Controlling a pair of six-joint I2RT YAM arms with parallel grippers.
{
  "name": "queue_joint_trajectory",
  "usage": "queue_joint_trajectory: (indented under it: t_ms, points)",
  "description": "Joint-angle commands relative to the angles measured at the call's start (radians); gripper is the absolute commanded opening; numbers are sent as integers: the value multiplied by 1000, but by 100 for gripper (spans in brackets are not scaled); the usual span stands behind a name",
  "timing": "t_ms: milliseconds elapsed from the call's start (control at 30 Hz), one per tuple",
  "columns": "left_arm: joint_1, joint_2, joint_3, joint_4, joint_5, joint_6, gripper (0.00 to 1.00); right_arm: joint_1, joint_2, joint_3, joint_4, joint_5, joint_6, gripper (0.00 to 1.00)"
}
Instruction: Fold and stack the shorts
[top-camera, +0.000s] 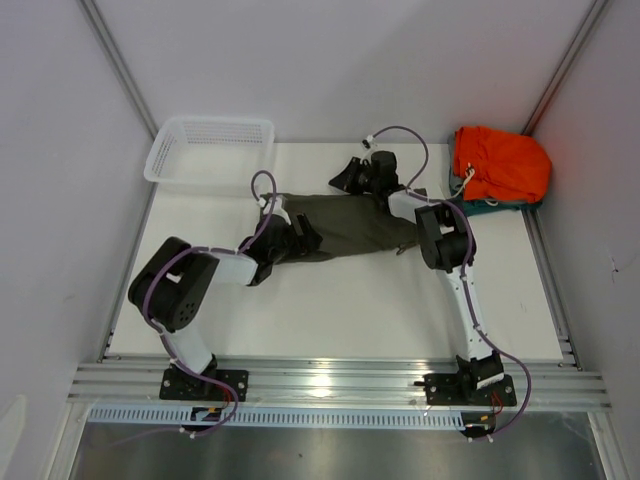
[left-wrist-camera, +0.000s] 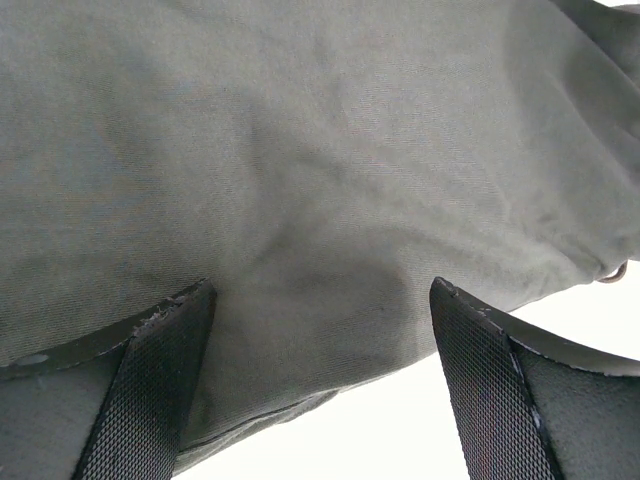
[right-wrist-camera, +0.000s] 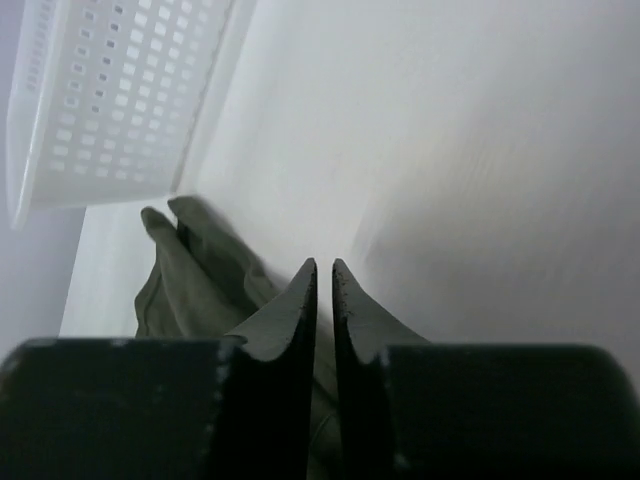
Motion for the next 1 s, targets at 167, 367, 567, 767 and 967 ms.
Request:
queue_joint_trajectory:
  t_ms: [167, 367, 567, 767, 967]
  points:
    - [-17, -46, -36, -178, -27, 44, 92, -40, -93, 104, -35, -28, -65, 43]
    - [-37, -77, -37, -227, -82, 44, 92, -99, -366, -98, -128, 8, -92, 74]
    - [-62, -171, -13, -301, -121, 34, 94, -163, -751, -527, -135, 44, -75, 97]
    - [-62, -224, 122, -546, -199, 46, 94, -211, -1056, -802, -253, 79, -56, 99]
    - [-60, -289, 113, -618, -248, 44, 95, -289, -1158, -885, -421, 44, -119, 99]
